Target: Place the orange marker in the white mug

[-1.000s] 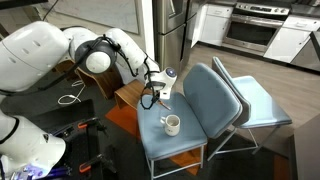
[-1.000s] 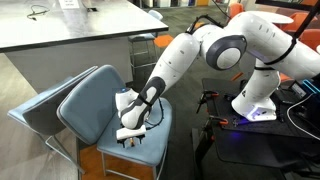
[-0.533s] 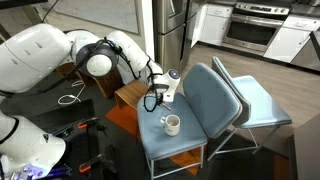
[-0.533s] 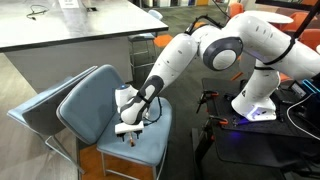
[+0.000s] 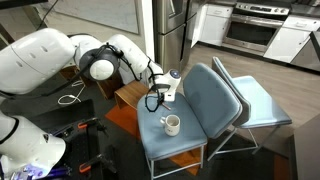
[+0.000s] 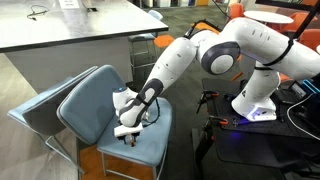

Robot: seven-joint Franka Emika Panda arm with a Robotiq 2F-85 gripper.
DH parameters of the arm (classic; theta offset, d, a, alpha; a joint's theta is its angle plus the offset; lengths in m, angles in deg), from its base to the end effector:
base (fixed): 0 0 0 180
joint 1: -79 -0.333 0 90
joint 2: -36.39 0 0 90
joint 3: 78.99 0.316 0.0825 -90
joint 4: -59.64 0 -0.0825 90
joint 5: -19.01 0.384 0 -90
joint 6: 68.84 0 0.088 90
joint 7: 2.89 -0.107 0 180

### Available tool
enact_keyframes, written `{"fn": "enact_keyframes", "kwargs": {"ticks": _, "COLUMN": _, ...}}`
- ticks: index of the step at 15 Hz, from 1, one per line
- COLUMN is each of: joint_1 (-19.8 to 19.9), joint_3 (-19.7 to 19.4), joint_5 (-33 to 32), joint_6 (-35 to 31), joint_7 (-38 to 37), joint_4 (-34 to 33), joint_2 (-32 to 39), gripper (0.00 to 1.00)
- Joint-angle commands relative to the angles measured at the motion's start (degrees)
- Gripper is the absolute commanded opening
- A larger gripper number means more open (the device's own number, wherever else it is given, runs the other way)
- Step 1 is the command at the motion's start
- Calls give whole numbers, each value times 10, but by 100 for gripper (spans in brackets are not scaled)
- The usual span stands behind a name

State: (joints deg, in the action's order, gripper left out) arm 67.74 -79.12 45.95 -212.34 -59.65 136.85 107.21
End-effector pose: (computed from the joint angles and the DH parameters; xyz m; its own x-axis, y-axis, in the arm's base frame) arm 0.6653 0.1279 -0.0372 0.3649 -0.8919 -0.2672 -0.9280 -0.3717 -0.0264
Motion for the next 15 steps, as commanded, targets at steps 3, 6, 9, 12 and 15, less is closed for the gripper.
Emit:
{"fn": "enact_keyframes", "kwargs": {"ticks": 3, "joint_1": 3, "joint_3": 1, "joint_5": -15, "joint_6": 38, "joint_7": -23, "joint_4": -45, "joint_2": 23, "gripper": 13}}
{"fn": "enact_keyframes", "kwargs": {"ticks": 6, "joint_1": 9, "joint_3": 8, "joint_5": -10, "joint_6": 32, "joint_7": -15, "joint_4": -47, "joint_2": 23, "gripper": 1}}
{"fn": "enact_keyframes", "kwargs": {"ticks": 9, "joint_1": 38, "joint_3": 36, "joint_5": 9, "joint_6": 24, "joint_7": 16, "joint_4": -32, "joint_2": 8, "gripper": 5}}
{"fn": "enact_keyframes", "kwargs": {"ticks": 12, "joint_1": 85, "joint_3": 78, "joint_5": 34, "joint_6": 30, "joint_7": 67, "joint_4": -16, "joint_2": -12, "gripper": 5}}
{"fn": "enact_keyframes", "kwargs": {"ticks": 15, "joint_1": 124, "joint_3": 107, "joint_5": 53, "joint_6": 23, "joint_7": 110, "joint_4": 21, "joint_2": -46, "gripper": 5}}
